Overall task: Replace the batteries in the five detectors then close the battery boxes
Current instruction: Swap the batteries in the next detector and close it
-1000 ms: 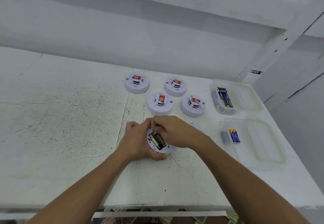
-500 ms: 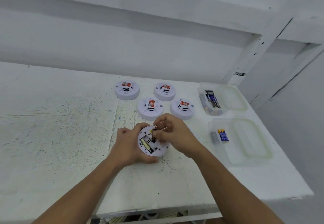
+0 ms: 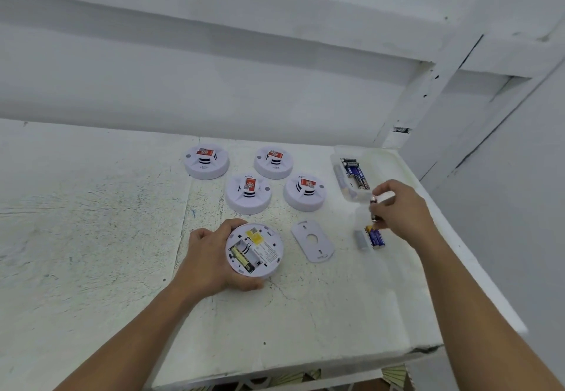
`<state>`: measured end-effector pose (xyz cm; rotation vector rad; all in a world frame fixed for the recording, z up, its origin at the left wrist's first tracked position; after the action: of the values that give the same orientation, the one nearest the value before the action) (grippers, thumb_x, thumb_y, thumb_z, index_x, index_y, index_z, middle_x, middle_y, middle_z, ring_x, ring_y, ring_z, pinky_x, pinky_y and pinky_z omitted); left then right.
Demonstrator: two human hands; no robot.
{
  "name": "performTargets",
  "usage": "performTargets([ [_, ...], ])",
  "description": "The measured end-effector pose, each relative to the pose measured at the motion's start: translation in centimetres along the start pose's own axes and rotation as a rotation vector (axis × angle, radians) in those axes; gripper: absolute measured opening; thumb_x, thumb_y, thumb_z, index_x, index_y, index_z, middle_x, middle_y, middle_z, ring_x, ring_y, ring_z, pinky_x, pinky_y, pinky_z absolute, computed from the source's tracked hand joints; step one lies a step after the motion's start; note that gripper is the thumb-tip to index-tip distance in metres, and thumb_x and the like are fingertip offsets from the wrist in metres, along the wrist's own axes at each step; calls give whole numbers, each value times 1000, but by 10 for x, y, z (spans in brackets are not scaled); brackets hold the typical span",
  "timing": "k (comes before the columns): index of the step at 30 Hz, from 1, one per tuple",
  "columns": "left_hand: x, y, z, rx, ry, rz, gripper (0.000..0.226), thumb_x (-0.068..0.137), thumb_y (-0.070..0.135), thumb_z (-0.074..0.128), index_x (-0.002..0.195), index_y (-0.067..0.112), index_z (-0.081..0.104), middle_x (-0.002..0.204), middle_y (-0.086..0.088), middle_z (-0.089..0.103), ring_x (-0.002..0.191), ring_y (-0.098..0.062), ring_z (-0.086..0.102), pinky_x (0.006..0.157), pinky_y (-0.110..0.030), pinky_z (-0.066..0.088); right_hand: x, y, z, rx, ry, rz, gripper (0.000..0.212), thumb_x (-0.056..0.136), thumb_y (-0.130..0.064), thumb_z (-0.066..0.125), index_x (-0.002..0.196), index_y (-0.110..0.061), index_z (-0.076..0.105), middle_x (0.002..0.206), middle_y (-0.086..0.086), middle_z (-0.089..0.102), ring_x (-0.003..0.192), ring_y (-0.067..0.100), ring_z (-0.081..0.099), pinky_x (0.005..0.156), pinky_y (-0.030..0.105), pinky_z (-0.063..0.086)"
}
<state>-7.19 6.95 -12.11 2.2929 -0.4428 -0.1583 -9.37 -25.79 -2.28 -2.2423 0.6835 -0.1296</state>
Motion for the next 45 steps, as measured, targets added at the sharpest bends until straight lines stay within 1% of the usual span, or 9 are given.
performTargets([
  [6, 0, 1, 0, -18, -4, -2, 96, 30, 71, 77, 114, 47, 37, 101, 31, 57, 103, -6, 41, 87, -22, 20, 9, 16, 10, -797, 67, -110, 18, 86, 3, 47, 72, -8, 41, 67, 5, 44, 56, 17, 40, 46, 26, 28],
  [13, -3, 3, -1, -45, -1, -7, 93, 29, 70, 77, 111, 50, 38, 102, 32, 56, 104, 6, 34, 88, -20, 20, -4, 19, 28, -943, 11, -69, 35, 85, 5, 48, 63, -13, 28, 64, 0, 32, 53, 10, 32, 46, 22, 27],
  [17, -3, 6, -3, -71, -2, -8, 89, 29, 68, 76, 108, 50, 38, 101, 32, 56, 100, 20, 25, 89, -23, 21, -3, 24, 30, -933, -2, -60, 37, 87, 2, 48, 62, -15, 26, 64, -1, 32, 53, 9, 30, 45, 21, 25],
  [24, -2, 2, -1, -69, -12, -29, 92, 28, 69, 77, 110, 51, 38, 102, 31, 57, 102, 0, 33, 85, -19, 21, 10, 28, 19, -818, 15, -29, 16, 83, 6, 47, 71, -5, 49, 62, 4, 44, 51, 14, 39, 44, 23, 31],
  [27, -1, 1, 0, -45, -23, -34, 95, 28, 72, 76, 112, 51, 37, 103, 30, 57, 105, -11, 39, 84, -20, 19, 16, 24, 3, -558, 87, -44, 18, 83, 4, 46, 82, -2, 63, 76, 14, 65, 61, 25, 58, 57, 29, 49],
  [31, -2, 2, 0, -30, -34, -30, 100, 29, 74, 76, 118, 48, 36, 104, 30, 56, 105, -16, 39, 83, -20, 20, 11, 13, -20, -137, 131, -20, 19, 89, 0, 46, 82, -5, 63, 79, 12, 67, 60, 27, 68, 71, 45, 59],
  [35, -3, 5, -1, -42, -43, -37, 100, 29, 73, 75, 118, 51, 34, 105, 32, 53, 104, -16, 33, 83, -21, 23, -4, -17, -23, -36, 157, -158, 15, 91, -5, 51, 87, -9, 65, 80, 9, 69, 58, 17, 67, 60, 31, 57],
  [38, -3, 4, 0, -44, -63, -44, 106, 26, 75, 74, 120, 51, 33, 107, 33, 50, 106, -17, 31, 82, -19, 24, -20, -39, 2, 24, 42, -249, 13, 91, -5, 56, 89, -11, 67, 78, 5, 68, 59, 12, 63, 46, 9, 45],
  [45, -5, 7, -2, -104, -99, -44, 105, 21, 76, 75, 115, 59, 31, 110, 32, 49, 104, -11, 26, 86, -9, 22, -76, -59, 111, 10, -422, -505, 11, 86, -13, 66, 90, -21, 74, 84, -14, 69, 69, -7, 60, 64, 6, 44],
])
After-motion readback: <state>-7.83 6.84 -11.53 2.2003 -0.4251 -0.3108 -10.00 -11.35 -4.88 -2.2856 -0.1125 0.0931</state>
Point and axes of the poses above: each hand's wrist, its own x-axis towards the middle knuckle, its own z-axis out of the palm, y = z × x, the point moved 7 cm from there along x, towards the middle knuckle
